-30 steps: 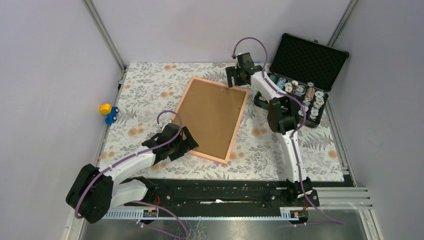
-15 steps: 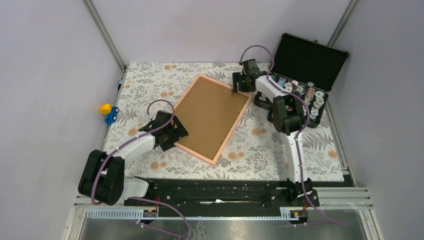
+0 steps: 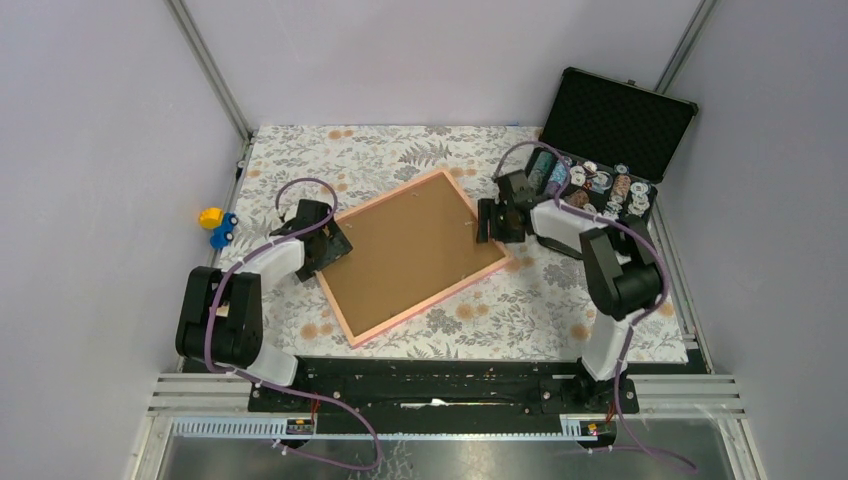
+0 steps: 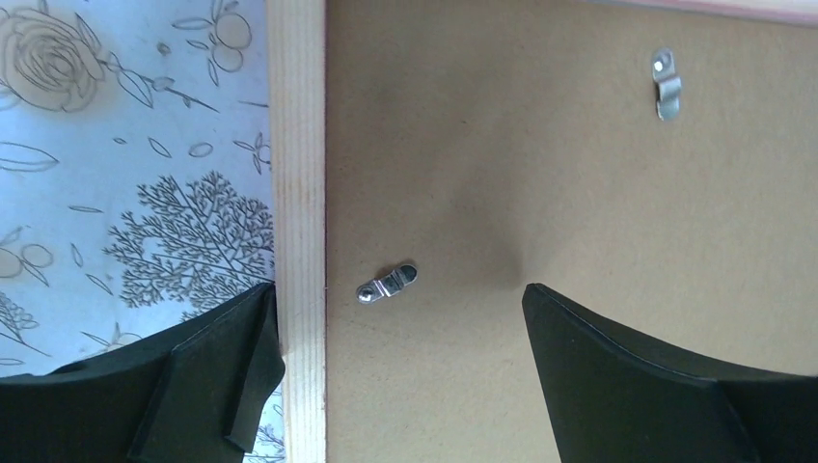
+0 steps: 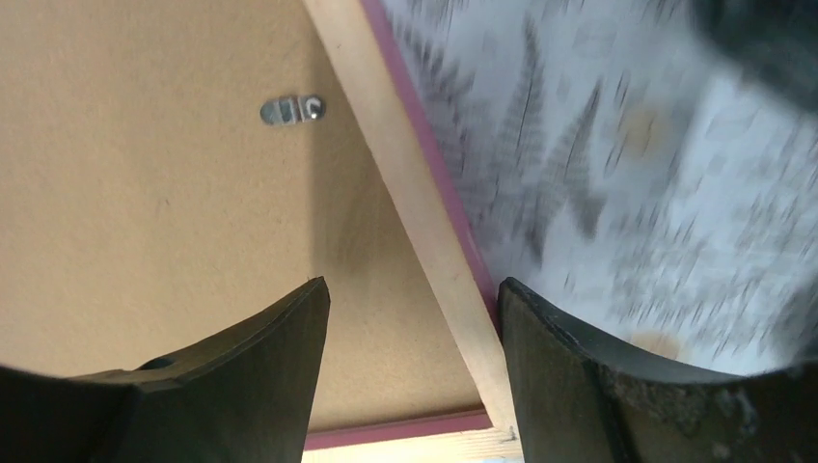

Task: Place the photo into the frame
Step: Adjust the photo frame at the center of the board.

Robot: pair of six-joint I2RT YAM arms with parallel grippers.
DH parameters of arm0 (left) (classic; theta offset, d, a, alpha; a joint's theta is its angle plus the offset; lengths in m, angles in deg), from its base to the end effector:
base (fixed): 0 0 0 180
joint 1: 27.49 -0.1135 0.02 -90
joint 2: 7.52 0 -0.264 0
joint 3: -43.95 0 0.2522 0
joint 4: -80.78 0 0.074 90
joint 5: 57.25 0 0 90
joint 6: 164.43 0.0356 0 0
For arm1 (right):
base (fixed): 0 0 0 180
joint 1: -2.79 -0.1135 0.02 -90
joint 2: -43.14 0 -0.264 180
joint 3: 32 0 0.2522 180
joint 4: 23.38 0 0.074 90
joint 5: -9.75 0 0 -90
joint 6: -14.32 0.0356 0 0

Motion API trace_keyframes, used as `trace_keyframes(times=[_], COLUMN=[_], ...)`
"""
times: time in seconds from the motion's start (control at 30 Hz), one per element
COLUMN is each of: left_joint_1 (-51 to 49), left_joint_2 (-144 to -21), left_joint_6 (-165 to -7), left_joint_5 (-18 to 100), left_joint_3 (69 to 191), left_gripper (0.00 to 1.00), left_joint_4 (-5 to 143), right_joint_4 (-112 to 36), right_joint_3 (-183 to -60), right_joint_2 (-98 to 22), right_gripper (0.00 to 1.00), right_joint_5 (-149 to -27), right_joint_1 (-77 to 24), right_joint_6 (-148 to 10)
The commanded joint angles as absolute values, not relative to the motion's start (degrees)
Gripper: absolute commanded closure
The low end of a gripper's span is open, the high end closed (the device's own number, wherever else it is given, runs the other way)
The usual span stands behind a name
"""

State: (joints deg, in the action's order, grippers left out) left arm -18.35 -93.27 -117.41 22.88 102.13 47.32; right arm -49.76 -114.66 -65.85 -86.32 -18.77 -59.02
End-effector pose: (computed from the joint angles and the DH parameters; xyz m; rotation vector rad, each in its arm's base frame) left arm 0.2743 -0.0379 0.1646 -0.8160 2.4822 -0.0938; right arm 0.3690 0.1498 0.1642 -0.1534 2.5260 0.4063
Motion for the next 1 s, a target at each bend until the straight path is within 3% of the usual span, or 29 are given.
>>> trace_keyframes(times=[0.0,0.2,0.4,0.73,0.97], left_joint_1=[-16.9,-16.86,-16.87,-17.18,-17.13], left_joint_2=[-93.29,-94.63,-94.49,-92.61,-90.75], left_joint_6=[-119.24,-118.4,-118.18,-119.06,-116.57], left_joint_5=[33.32,41.92,41.97,41.19,43.38], left_joint_3=[101.94,96.6,94.23,91.82,92.01], left_gripper=[0.02,0.01,0.02,0.02,0.01], left_joint_4=[57.35,66.41,70.64,72.86,73.62], right_joint_4=[-49.38,-49.33,-53.24,-54.78,-47.95], right_joint_3=[-102.66,-90.75,-95.82,-104.76,-99.34], right_joint_2=[-56.54,-43.39,-41.63,-51.07,-50.28], right_gripper=[0.3,0.22,0.03,0.14,0.14], right_joint_5=[-95.85,-92.13,-80.66,-72.09,-89.61], right_joint_1=[-26.95,-29.37,-29.3,-29.25,-29.11], right_joint_6=[-50.4,-44.69,-48.39,-56.7,-46.79])
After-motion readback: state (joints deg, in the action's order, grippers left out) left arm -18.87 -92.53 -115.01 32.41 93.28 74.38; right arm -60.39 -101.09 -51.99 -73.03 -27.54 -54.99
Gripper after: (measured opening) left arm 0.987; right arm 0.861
